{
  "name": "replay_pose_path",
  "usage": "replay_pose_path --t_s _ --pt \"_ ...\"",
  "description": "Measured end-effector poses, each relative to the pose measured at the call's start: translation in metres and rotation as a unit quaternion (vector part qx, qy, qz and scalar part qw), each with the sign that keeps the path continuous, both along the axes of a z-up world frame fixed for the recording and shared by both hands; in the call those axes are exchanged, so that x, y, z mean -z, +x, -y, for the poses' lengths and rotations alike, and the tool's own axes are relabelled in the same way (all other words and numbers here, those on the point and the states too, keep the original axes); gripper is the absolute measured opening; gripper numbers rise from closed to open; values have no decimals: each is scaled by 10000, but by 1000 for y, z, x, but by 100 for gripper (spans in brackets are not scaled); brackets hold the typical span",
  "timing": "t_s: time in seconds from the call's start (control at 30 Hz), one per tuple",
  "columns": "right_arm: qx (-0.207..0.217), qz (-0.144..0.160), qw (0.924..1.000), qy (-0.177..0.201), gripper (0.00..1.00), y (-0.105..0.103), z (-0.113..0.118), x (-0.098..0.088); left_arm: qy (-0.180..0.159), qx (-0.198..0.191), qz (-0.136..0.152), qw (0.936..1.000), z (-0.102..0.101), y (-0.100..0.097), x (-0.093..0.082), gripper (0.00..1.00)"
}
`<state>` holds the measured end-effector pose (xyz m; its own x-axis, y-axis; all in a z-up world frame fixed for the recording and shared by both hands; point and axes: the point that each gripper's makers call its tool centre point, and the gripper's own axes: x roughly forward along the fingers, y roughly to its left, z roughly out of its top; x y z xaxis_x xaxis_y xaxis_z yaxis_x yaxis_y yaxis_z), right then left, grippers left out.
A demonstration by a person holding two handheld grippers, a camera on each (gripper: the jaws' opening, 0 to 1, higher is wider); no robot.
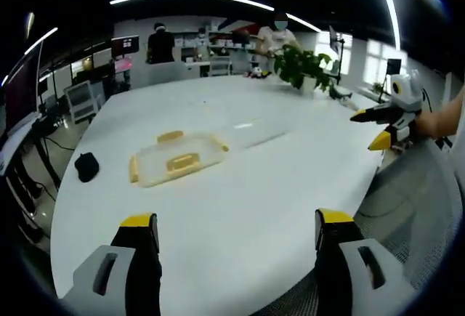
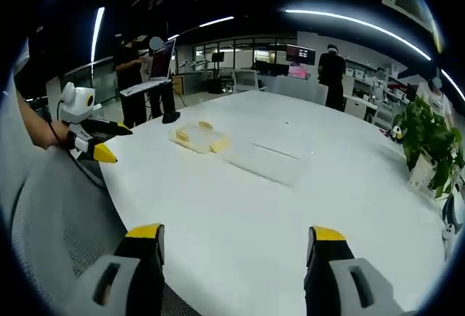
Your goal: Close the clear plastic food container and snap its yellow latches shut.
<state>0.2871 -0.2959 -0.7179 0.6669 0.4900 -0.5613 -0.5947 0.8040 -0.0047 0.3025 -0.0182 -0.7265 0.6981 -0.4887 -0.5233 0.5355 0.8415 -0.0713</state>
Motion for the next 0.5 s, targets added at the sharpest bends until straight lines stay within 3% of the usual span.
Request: replay_pose_path --t_s 0.5 --pt "47 25 10000 8 80 0 2 -1 17 34 -10 10000 1 -1 0 87"
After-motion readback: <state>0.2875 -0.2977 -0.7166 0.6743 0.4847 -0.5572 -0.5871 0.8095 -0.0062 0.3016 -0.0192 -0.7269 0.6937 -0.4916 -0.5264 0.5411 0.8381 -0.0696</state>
